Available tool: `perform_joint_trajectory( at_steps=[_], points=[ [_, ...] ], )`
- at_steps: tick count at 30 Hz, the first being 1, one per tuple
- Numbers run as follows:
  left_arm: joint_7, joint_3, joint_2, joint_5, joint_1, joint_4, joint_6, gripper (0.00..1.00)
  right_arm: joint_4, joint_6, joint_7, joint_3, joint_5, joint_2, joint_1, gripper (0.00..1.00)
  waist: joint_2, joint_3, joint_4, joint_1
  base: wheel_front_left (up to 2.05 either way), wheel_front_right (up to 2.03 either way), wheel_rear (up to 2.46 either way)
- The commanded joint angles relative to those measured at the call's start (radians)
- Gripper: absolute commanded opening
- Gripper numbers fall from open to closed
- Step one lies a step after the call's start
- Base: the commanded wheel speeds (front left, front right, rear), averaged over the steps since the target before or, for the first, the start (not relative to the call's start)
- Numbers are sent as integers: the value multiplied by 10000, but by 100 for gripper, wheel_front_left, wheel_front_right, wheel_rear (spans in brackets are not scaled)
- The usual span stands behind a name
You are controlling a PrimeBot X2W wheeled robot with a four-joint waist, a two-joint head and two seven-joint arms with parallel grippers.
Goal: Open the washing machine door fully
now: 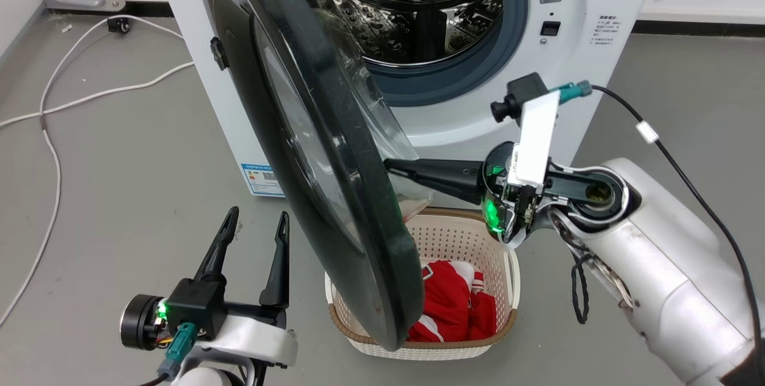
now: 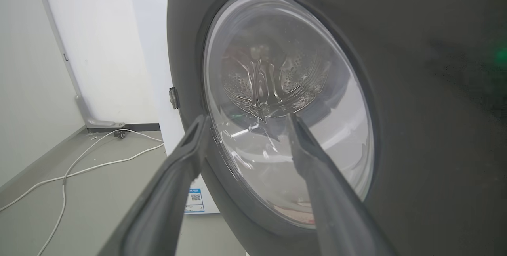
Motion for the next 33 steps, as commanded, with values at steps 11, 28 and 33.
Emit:
perform_joint_trajectory(
  at_steps=[11,28,33],
  points=[
    [-23,165,-13,-54,276,62,115,100,-1410,0,-3996,-1891,62,-1054,2456,0,0,-318,-225,1,0,0,0],
    [-23,505,24,30,552,97,156,100,-1810,-1,-9846,-3025,-3972,-1363,6852,100,0,-553,-645,1,0,0,0],
    [-23,620,40,58,612,115,167,100,-1370,0,-9859,-5997,-9365,-481,7240,100,0,-596,-783,1,0,0,0]
  ],
)
